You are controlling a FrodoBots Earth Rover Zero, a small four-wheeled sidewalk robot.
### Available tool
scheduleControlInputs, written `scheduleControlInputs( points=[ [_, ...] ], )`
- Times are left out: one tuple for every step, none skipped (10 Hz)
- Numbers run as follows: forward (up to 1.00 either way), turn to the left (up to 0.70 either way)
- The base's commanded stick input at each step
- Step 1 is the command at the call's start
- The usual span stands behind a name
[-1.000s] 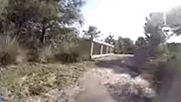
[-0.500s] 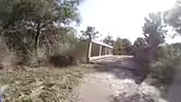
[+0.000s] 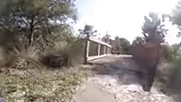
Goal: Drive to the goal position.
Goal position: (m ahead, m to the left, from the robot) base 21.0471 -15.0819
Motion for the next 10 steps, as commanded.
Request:
scheduleControlInputs(
  points=[
    [0.70, 0.00],
    [0.70, 0.00],
    [0.70, 0.00],
    [0.70, 0.00],
    [0.70, 0.00],
    [0.70, 0.00],
    [0.70, 0.00],
    [0.70, 0.00],
    [0.70, 0.00],
    [0.70, 0.00]
  ],
)
